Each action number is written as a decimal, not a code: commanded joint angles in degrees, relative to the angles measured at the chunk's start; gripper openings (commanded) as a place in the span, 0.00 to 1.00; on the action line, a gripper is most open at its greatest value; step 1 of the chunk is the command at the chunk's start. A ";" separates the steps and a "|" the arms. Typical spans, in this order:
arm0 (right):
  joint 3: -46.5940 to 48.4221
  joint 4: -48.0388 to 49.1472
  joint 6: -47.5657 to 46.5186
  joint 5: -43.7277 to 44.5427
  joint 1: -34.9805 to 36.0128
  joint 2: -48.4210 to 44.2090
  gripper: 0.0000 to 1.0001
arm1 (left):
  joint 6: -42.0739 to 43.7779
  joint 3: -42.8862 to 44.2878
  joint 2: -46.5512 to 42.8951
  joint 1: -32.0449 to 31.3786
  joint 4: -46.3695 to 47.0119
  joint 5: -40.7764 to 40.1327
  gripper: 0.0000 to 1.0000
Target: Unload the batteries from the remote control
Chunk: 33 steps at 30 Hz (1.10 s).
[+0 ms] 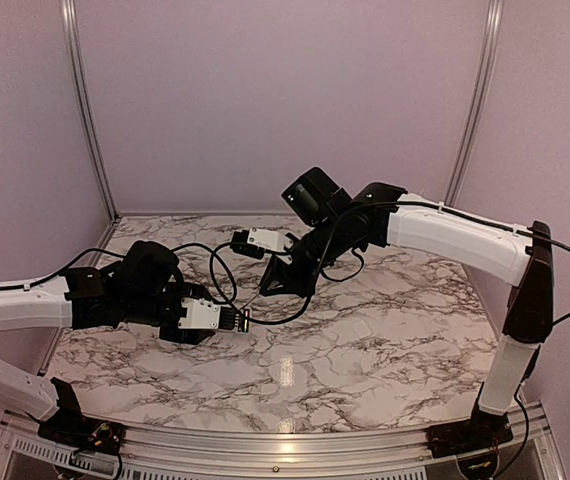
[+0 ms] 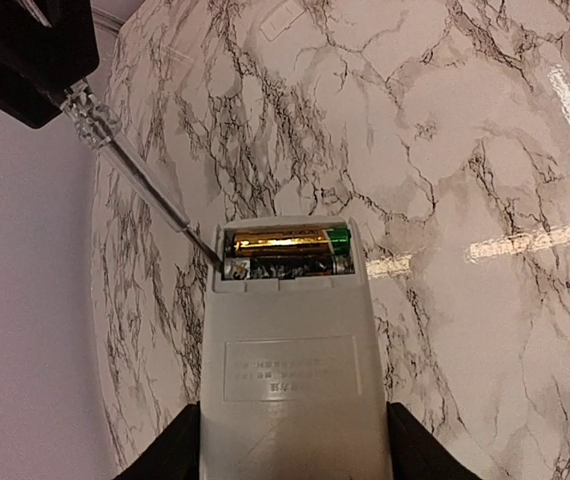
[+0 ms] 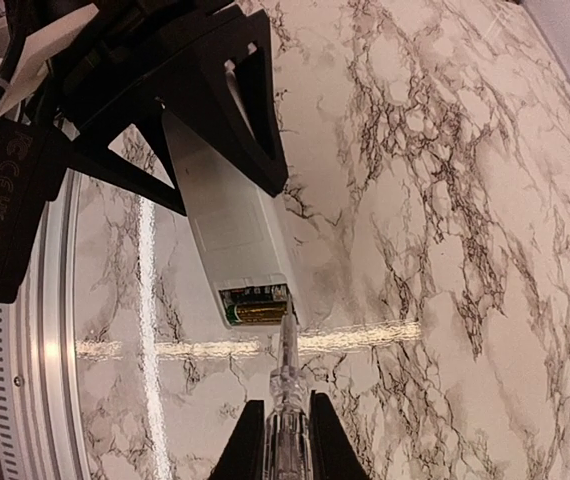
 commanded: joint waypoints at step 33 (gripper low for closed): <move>0.58 -1.29 1.60 -2.11 0.26 -0.98 0.00 | -0.93 0.51 0.93 -0.21 8.25 -7.02 0.00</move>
